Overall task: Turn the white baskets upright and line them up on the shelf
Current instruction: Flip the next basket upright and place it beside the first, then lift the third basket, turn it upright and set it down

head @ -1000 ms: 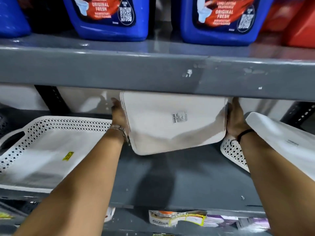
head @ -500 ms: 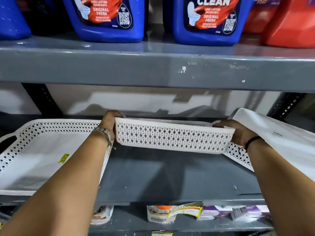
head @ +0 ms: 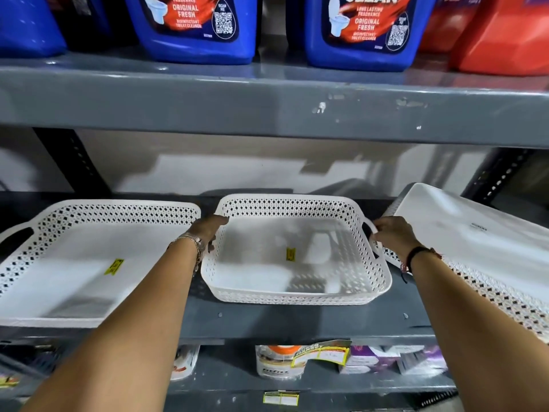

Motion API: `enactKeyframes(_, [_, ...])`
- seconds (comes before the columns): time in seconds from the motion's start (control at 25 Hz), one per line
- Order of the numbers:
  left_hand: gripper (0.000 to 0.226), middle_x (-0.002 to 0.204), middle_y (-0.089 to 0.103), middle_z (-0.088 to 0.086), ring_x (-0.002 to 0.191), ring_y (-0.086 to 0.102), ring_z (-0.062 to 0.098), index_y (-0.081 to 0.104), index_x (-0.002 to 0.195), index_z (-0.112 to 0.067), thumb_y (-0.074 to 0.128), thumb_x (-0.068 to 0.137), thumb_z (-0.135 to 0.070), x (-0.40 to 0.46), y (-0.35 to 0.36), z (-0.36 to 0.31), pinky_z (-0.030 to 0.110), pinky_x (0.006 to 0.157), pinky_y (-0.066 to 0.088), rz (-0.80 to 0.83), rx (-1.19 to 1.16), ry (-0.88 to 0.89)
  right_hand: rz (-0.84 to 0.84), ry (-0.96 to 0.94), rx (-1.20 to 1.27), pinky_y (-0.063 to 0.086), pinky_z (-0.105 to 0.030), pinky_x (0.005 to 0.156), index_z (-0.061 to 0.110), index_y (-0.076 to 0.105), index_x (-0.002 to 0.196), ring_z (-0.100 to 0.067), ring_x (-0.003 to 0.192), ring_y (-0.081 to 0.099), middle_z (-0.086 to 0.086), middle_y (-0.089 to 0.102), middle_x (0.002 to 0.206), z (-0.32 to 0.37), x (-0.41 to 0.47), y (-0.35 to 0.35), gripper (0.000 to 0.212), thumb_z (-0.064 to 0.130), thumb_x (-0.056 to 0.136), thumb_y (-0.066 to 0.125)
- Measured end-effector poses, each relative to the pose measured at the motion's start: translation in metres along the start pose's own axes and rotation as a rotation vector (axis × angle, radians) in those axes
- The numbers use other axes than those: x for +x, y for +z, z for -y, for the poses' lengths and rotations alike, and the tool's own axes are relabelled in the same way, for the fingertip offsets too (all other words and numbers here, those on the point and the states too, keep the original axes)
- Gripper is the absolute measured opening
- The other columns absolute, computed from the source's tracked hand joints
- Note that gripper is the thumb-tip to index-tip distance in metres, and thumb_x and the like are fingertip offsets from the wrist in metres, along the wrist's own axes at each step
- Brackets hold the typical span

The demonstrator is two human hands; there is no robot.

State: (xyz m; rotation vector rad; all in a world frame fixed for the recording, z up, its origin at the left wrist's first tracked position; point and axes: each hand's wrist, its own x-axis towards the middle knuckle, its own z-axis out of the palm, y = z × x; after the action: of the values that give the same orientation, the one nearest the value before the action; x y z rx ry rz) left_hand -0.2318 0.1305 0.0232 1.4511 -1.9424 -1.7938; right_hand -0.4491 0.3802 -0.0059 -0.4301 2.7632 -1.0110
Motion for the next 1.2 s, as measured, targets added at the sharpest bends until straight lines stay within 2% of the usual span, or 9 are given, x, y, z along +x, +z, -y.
enactKeyframes(0.12, [0.048,0.119,0.05,0.016,0.09,0.055,0.03,0.043,0.135,0.0,0.041,0.096,-0.027,0.001,0.003,-0.005,0.029,0.064,0.041,-0.023,0.224,0.016,-0.017,0.029,0.015,0.041,-0.027,0.075,-0.001,0.074,0.089,-0.034,0.096,0.061,-0.022,0.069,0.088,-0.002,-0.006,-0.002,0.027,-0.009,0.07,0.057])
enactKeyframes(0.24, [0.05,0.139,0.048,0.024,0.126,0.049,0.037,0.042,0.137,0.004,0.039,0.095,-0.024,-0.002,0.002,-0.006,0.038,0.1,0.046,-0.113,0.5,0.031,-0.01,0.066,0.044,0.049,-0.032,0.066,-0.005,0.071,0.071,-0.03,0.075,0.058,-0.019,0.06,0.068,-0.004,-0.009,-0.004,0.016,-0.008,0.068,0.055])
enactKeyframes(0.32, [0.05,0.137,0.05,0.024,0.124,0.051,0.038,0.044,0.136,0.004,0.04,0.093,-0.023,-0.005,0.001,-0.006,0.04,0.103,0.046,-0.15,0.599,0.02,-0.001,0.077,0.05,0.047,-0.026,0.056,-0.004,0.068,0.068,-0.028,0.069,0.056,-0.019,0.059,0.067,-0.004,-0.011,-0.004,0.015,-0.006,0.069,0.054])
enactKeyframes(0.48, [0.042,0.121,0.061,0.023,0.105,0.062,0.036,0.052,0.125,0.006,0.041,0.093,-0.019,-0.01,0.001,-0.008,0.034,0.088,0.05,-0.156,0.699,0.042,0.009,0.082,0.068,0.052,-0.031,0.061,-0.001,0.067,0.064,-0.028,0.069,0.057,-0.019,0.061,0.067,-0.003,-0.013,-0.004,0.015,-0.007,0.07,0.054])
enactKeyframes(0.64, [0.038,0.073,0.056,0.013,0.062,0.055,0.025,0.055,0.12,0.005,0.042,0.092,-0.016,-0.013,-0.001,-0.008,0.033,0.08,0.052,-0.143,0.753,0.034,0.028,0.082,0.053,0.057,-0.041,0.072,0.002,0.062,0.055,-0.029,0.069,0.059,-0.021,0.063,0.069,-0.002,-0.014,-0.004,0.021,-0.007,0.071,0.053])
enactKeyframes(0.8, [0.03,0.069,0.052,0.011,0.082,0.063,0.031,0.059,0.108,-0.002,0.042,0.091,-0.019,-0.012,-0.001,-0.011,0.037,0.095,0.052,-0.145,0.882,0.05,0.043,0.094,0.071,0.058,-0.045,0.079,0.005,0.06,0.055,-0.029,0.074,0.061,-0.021,0.064,0.076,-0.003,-0.015,-0.005,0.023,-0.003,0.076,0.054])
enactKeyframes(0.96, [0.022,0.08,0.064,0.009,0.103,0.066,0.027,0.061,0.077,-0.007,0.044,0.089,-0.016,-0.007,0.014,-0.027,0.029,0.083,0.051,-0.2,1.104,0.191,-0.016,0.024,-0.087,0.049,-0.035,0.069,-0.006,0.065,0.073,-0.035,0.085,0.064,-0.018,0.061,0.077,-0.003,-0.015,-0.016,0.026,0.017,0.083,0.056])
enactKeyframes(1.12, [0.037,0.118,0.063,0.02,0.112,0.06,0.035,0.06,0.116,0.001,0.048,0.088,-0.019,-0.003,0.062,-0.054,0.036,0.091,0.049,-0.143,1.086,0.368,-0.279,0.03,-0.088,0.046,-0.035,0.082,0.0,0.067,0.091,-0.039,0.103,0.06,-0.023,0.068,0.1,-0.024,-0.021,-0.047,0.032,0.028,0.089,0.051])
enactKeyframes(1.2, [0.039,0.123,0.061,0.022,0.113,0.058,0.038,0.058,0.118,0.003,0.049,0.089,-0.02,-0.005,0.097,-0.063,0.036,0.089,0.048,-0.063,1.031,0.46,-0.391,0.09,-0.04,0.046,-0.037,0.085,-0.002,0.064,0.103,-0.04,0.106,0.058,-0.025,0.067,0.109,-0.047,-0.026,-0.071,0.035,0.028,0.091,0.048])
